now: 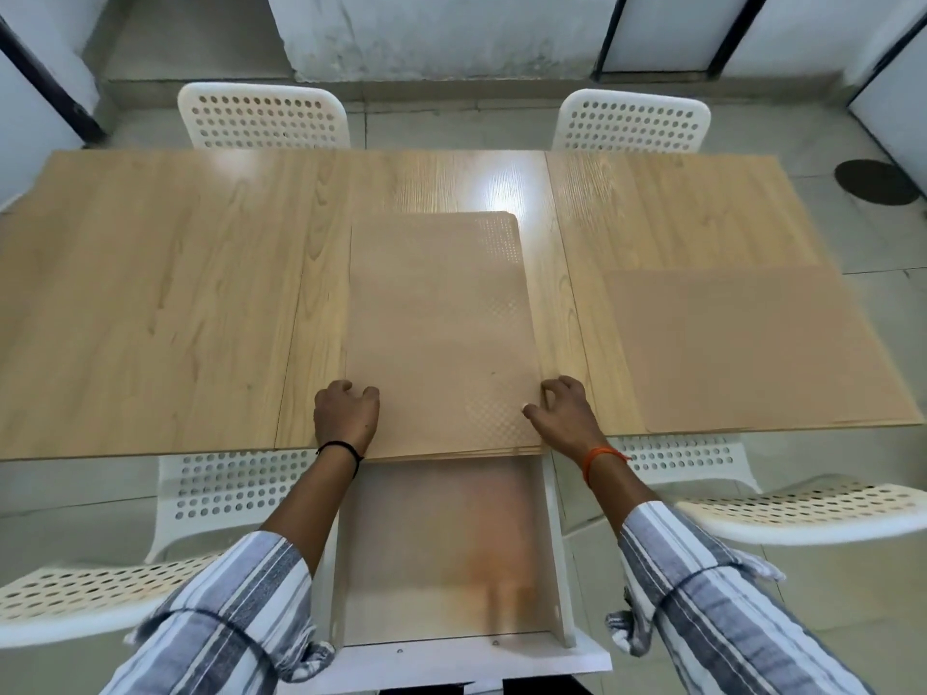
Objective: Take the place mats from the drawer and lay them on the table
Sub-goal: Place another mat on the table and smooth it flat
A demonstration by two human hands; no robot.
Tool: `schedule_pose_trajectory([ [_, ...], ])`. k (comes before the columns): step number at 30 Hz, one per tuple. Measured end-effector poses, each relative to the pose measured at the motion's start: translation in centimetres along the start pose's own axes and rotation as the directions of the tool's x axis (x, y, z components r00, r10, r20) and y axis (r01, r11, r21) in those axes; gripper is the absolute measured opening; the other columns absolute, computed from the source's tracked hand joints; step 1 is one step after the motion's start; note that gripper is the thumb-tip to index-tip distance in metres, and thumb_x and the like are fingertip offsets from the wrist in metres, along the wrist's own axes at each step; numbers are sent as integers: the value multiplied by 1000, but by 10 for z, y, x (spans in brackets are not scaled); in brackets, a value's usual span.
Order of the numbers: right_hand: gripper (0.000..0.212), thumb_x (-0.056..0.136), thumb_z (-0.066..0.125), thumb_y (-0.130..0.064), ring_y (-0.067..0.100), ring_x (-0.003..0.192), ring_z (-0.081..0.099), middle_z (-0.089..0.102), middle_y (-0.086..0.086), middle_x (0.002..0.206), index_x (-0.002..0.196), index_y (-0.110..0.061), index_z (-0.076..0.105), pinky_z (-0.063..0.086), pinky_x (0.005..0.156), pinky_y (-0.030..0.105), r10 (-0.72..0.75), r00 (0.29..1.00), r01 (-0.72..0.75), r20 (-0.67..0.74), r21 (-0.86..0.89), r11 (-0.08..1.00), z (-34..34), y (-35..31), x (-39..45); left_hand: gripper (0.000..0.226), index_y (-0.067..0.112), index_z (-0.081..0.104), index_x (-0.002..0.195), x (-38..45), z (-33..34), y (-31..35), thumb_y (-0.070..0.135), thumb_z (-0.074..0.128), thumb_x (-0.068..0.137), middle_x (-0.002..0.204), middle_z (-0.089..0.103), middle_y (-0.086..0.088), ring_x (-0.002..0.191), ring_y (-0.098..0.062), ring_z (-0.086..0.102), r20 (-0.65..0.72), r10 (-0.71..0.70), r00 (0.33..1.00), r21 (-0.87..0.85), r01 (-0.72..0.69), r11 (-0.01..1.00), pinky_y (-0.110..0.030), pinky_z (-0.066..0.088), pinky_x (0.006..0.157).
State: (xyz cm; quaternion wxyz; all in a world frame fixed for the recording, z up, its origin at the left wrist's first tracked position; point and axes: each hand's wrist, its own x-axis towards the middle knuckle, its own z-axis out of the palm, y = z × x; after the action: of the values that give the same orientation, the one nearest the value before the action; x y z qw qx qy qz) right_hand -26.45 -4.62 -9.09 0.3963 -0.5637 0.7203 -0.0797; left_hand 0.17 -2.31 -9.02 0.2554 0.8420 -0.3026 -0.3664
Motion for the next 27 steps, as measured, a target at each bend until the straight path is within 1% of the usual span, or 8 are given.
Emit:
schedule_pose_trajectory([
  [5,54,91,64,-24,27,133,42,32,10,151,139,-7,47,33,108,29,-11,1000,11,3,74,997,-8,3,1,54,6,49,137,0,0,-1,28,53,88,140,49,-12,127,-31,46,-16,-5,1000,12,5,1000,-42,40,104],
  [9,44,87,68,-21,24,121,50,45,7,138,127,-12,54,44,99,32,12,1000,-8,-19,184,983,-9,7,2,55,6,47,139,0,2,2,26,53,89,140,48,-13,125,-30,47,-18,-15,1000,-22,15,1000,-40,41,101],
  [12,23,86,68,-15,18,92,58,60,1,104,108,-12,61,50,75,28,52,997,-34,-58,276,961,-10,7,3,54,6,46,140,2,2,5,26,53,90,140,48,-14,124,-30,49,-21,-23,1000,-26,22,999,-35,40,96],
  [14,11,86,68,-14,18,88,56,58,-6,86,95,-12,63,46,72,27,63,994,-36,-88,288,957,-11,3,2,54,5,45,140,2,1,6,26,52,91,140,48,-15,124,-31,49,-23,-19,1000,-4,19,1000,-34,39,95],
  [18,8,86,69,-11,16,88,54,60,3,94,87,-10,61,41,76,24,-1,983,31,-185,161,986,-6,-4,1,54,4,45,141,-1,-1,5,24,51,92,140,51,-15,125,-30,49,-12,19,1000,26,-18,1000,-33,39,98],
  [22,9,90,61,-9,18,87,56,59,4,96,98,-5,56,43,74,24,-63,982,101,-180,213,972,1,-13,0,53,5,44,142,-2,-6,1,24,51,93,142,51,-14,130,-29,47,31,102,994,82,-104,991,-35,36,105],
  [25,31,88,60,-3,21,94,63,63,7,106,118,-12,55,53,76,31,71,995,-34,-68,437,899,-2,-18,9,56,4,42,143,-3,-8,-2,23,54,92,143,49,-16,131,-30,45,40,134,990,108,-138,985,-36,35,107],
  [27,35,86,65,-3,25,97,67,69,13,109,120,-10,60,56,78,34,142,990,-122,-1,505,854,-8,-16,16,58,3,40,144,-3,-8,-4,23,55,92,145,47,-17,132,-30,44,39,130,991,110,-133,985,-37,34,107],
])
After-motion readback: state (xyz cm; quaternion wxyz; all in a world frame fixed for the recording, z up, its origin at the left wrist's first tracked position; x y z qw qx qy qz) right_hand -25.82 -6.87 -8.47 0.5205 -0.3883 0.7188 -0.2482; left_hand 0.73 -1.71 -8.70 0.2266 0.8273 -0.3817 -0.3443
